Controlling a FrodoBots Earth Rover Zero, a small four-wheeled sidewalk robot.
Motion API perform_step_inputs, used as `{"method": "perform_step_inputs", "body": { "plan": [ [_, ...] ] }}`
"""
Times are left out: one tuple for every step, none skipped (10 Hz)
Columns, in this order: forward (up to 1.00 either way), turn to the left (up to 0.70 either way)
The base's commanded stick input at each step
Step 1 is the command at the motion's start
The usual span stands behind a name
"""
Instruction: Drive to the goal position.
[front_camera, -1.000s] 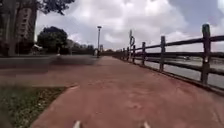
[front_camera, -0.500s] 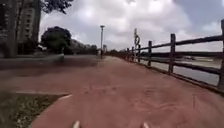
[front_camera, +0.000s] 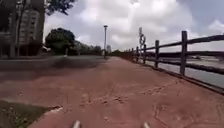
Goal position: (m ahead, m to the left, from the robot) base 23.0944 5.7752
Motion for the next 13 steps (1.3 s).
{"method": "perform_step_inputs", "body": {
  "plan": [
    [0.85,0.11],
    [0.85,0.11],
    [0.85,0.11],
    [0.85,0.11],
    [0.85,0.11],
    [0.85,0.11],
    [0.85,0.11],
    [0.85,0.11],
    [0.85,0.11],
    [0.85,0.11],
    [0.85,0.11],
    [0.85,0.11],
    [0.85,0.11]
  ]
}}
